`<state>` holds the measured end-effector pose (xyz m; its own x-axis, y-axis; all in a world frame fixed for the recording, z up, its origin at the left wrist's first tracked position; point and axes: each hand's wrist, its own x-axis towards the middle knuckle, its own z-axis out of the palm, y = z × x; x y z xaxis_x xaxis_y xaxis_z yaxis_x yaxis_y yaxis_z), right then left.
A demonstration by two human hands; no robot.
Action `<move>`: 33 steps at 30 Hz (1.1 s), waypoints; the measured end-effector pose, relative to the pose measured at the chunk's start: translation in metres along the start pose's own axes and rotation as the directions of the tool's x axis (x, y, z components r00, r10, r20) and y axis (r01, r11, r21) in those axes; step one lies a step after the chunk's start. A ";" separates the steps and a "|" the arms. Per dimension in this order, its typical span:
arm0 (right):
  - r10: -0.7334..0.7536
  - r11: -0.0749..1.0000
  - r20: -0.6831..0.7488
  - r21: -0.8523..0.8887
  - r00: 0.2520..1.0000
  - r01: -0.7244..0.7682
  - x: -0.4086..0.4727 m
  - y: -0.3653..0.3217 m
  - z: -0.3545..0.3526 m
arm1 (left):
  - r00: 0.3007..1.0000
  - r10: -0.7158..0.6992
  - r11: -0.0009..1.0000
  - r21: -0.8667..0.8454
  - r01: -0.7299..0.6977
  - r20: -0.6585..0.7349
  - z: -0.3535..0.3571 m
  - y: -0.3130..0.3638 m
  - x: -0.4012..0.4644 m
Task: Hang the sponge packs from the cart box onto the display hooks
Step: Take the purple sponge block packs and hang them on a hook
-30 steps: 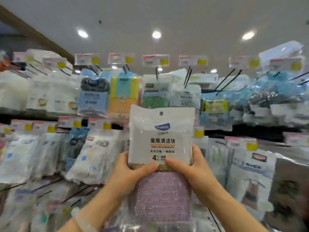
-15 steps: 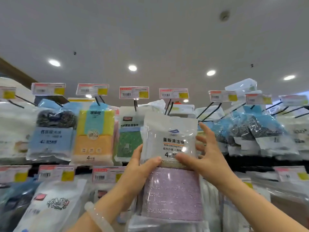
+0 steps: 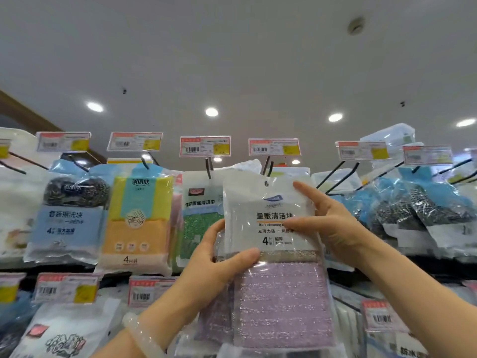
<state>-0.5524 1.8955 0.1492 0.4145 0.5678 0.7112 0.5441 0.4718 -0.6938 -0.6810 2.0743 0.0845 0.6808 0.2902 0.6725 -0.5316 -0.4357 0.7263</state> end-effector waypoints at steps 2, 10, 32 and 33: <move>-0.009 1.000 -0.003 0.023 1.000 0.009 0.011 -0.003 -0.004 | 0.998 0.018 1.000 -0.009 -0.018 -0.060 0.000 0.005 0.006; 0.019 0.982 0.035 0.189 0.999 -0.025 0.048 -0.010 -0.011 | 0.966 0.059 0.998 0.007 -0.059 -0.250 -0.003 0.020 0.015; 0.097 0.986 -0.035 -0.132 0.995 -0.101 0.087 -0.014 -0.032 | 0.903 0.015 0.999 0.040 0.002 -0.429 -0.055 -0.004 0.013; 0.104 0.985 -0.038 -0.135 0.994 -0.108 0.088 -0.012 -0.032 | 0.900 0.022 0.999 0.042 -0.004 -0.435 -0.057 -0.004 0.012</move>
<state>-0.4996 1.9184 0.2239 0.4959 0.5881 0.6390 0.5894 0.3125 -0.7450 -0.6996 2.1279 0.0980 0.3818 0.6226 0.6830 -0.5127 -0.4722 0.7171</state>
